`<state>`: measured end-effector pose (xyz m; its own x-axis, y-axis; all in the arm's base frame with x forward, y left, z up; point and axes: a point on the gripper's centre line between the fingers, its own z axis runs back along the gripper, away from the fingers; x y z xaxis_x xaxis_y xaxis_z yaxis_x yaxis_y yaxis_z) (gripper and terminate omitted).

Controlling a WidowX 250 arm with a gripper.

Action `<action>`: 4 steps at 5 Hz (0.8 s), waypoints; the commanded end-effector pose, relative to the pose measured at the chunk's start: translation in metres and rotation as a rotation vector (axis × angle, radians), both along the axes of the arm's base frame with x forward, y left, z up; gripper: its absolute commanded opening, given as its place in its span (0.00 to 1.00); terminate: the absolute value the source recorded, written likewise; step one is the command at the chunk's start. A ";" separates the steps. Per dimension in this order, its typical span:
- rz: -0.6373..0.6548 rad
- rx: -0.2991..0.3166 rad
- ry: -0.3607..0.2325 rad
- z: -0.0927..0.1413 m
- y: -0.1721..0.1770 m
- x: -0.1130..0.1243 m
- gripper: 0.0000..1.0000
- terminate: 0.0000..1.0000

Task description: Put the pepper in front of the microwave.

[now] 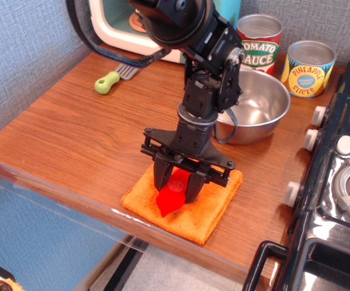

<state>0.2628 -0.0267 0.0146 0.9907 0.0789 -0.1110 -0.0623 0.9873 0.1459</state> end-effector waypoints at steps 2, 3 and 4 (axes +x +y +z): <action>-0.107 -0.138 -0.183 0.113 0.038 0.043 0.00 0.00; -0.062 -0.090 -0.169 0.102 0.080 0.085 0.00 0.00; -0.157 -0.050 -0.159 0.083 0.102 0.128 0.00 0.00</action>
<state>0.3883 0.0728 0.0720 0.9962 -0.0847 -0.0178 0.0858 0.9933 0.0778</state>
